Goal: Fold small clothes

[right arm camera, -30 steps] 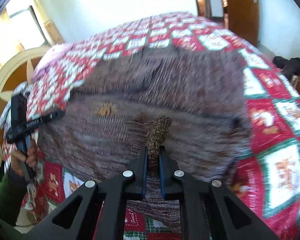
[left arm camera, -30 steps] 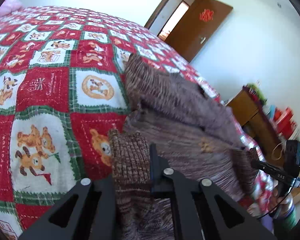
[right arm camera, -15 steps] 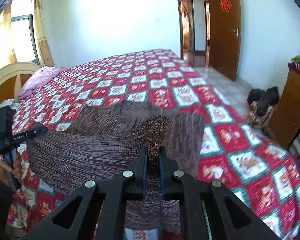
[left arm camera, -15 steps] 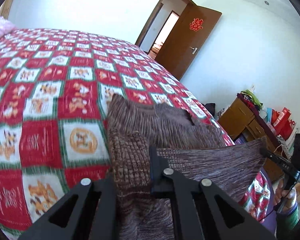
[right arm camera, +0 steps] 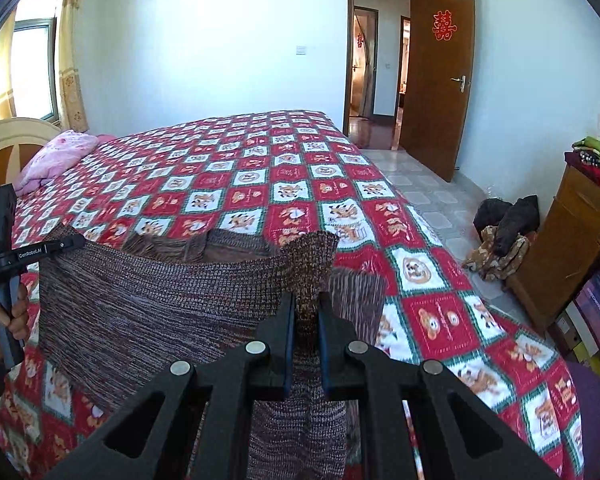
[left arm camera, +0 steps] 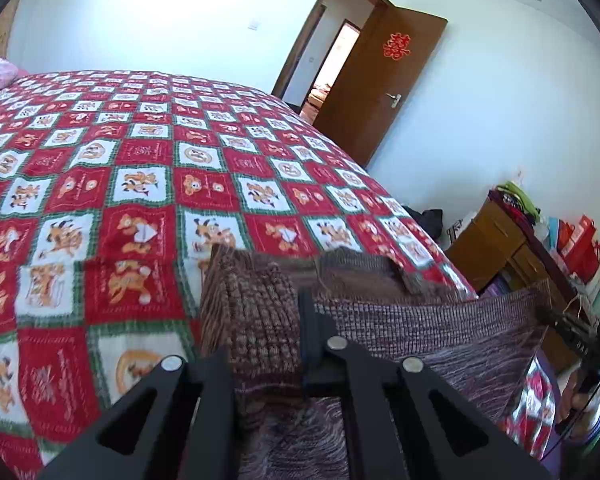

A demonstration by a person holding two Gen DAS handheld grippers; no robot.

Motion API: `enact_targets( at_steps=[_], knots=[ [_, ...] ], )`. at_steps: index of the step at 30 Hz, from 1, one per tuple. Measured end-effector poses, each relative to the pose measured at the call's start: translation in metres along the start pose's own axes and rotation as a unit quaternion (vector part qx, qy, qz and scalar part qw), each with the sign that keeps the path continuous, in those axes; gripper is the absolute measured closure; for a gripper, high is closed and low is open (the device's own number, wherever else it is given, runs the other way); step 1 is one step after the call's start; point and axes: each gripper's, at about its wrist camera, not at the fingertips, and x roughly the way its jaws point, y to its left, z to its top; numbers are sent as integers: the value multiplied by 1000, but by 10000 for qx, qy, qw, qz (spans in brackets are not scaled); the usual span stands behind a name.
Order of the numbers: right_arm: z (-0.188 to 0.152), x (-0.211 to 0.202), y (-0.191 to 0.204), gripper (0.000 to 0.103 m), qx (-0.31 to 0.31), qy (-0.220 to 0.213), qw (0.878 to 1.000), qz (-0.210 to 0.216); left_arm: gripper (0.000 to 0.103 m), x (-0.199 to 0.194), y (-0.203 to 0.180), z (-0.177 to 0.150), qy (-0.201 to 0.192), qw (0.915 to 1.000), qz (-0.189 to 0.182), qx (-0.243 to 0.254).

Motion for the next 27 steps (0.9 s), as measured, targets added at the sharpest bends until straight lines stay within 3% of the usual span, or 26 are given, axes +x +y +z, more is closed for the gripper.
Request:
enact_targets(
  at_steps=[16, 27],
  knots=[
    [34, 92, -33, 93, 215, 162, 9992, -304, 98, 80, 13, 49, 74, 9997, 143, -207],
    [12, 170, -63, 93, 465, 573, 9952, -650, 98, 144, 29, 30, 587, 9951, 772, -218]
  ],
)
